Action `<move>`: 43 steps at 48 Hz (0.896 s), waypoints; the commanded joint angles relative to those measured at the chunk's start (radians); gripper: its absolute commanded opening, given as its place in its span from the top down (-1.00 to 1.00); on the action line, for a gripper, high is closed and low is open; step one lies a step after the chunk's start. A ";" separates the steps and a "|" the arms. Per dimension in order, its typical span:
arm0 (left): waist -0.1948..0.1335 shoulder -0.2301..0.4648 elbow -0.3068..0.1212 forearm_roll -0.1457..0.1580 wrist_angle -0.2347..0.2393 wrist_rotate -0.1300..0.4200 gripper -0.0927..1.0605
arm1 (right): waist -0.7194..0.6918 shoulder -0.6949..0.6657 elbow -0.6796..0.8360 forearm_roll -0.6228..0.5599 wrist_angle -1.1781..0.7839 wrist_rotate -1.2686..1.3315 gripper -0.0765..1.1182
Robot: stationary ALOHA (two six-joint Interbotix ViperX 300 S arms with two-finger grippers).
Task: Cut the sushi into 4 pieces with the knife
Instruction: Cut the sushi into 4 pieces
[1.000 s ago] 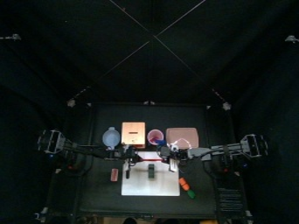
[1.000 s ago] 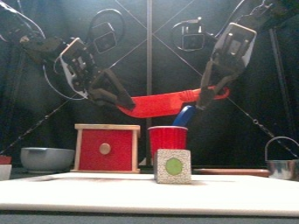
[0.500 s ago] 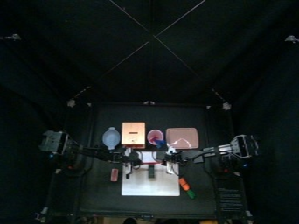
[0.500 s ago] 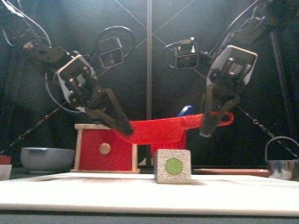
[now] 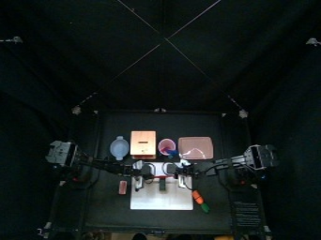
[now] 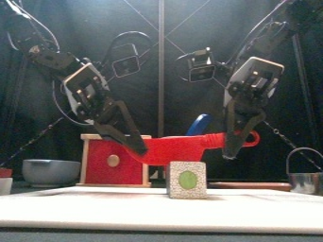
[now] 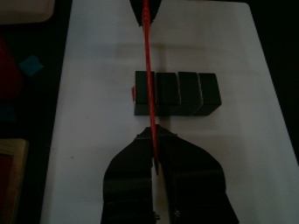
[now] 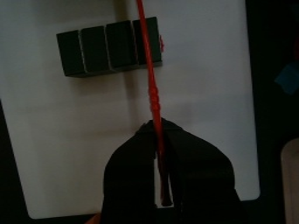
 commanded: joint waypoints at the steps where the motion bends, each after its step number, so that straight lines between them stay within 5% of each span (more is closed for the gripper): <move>1: -0.020 0.002 -0.015 -0.011 0.006 -0.002 0.23 | -0.014 -0.008 -0.012 -0.003 0.000 0.009 0.65; 17: -0.046 0.002 -0.018 -0.051 0.008 -0.002 0.23 | 0.014 -0.008 -0.021 0.003 0.002 0.017 0.65; 43: -0.051 0.014 -0.018 -0.060 0.023 -0.002 0.23 | 0.018 0.029 -0.018 -0.002 0.002 0.017 0.65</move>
